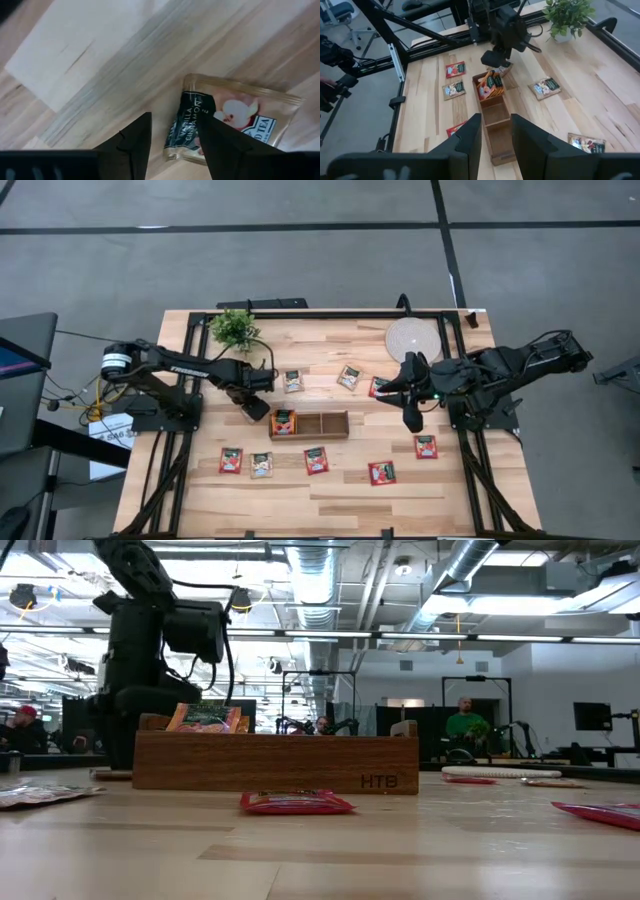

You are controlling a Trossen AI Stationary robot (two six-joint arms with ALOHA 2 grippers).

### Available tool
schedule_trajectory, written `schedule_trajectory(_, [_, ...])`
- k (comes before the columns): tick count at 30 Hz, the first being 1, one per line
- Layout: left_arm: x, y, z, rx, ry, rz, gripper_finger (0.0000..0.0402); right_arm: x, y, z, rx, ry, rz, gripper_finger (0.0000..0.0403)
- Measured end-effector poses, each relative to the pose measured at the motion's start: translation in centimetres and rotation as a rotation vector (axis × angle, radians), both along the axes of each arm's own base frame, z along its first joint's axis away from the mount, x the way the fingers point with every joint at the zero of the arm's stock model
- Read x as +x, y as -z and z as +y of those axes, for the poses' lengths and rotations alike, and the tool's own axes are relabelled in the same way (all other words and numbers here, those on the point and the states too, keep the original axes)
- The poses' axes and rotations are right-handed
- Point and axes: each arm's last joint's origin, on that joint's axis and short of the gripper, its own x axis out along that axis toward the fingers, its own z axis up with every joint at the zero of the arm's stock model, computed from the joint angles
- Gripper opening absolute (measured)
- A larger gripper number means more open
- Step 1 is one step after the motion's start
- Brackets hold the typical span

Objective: Pick & Place Tea
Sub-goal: Put the brown tea bag into the middle section of the wooden organizer

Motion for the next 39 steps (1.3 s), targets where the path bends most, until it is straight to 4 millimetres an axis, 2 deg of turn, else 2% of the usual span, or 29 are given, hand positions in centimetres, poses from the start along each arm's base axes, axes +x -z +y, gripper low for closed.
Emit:
schedule_trajectory(4, [0.4,0.3,0.0,-0.010,0.007,-0.015,0.0129,0.0,0.0,0.0,0.000,0.000,0.000,0.0097])
schedule_trajectory(11, [0.4,0.3,0.1,0.014,0.004,-0.017,0.0056,0.0,0.0,0.0,0.005,-0.009,0.002,0.0097])
schedule_trajectory(15, [0.4,0.3,0.2,0.040,-0.004,-0.016,0.0034,0.0,0.0,0.1,0.013,-0.022,0.004,0.0097])
schedule_trajectory(33, [0.2,0.0,0.3,0.085,-0.028,0.001,0.0030,0.0,0.0,0.1,0.014,-0.023,0.005,0.0097])
schedule_trajectory(39, [0.5,-2.5,0.7,0.205,0.008,0.092,0.0030,0.0,0.0,0.1,0.014,-0.023,0.005,0.0097])
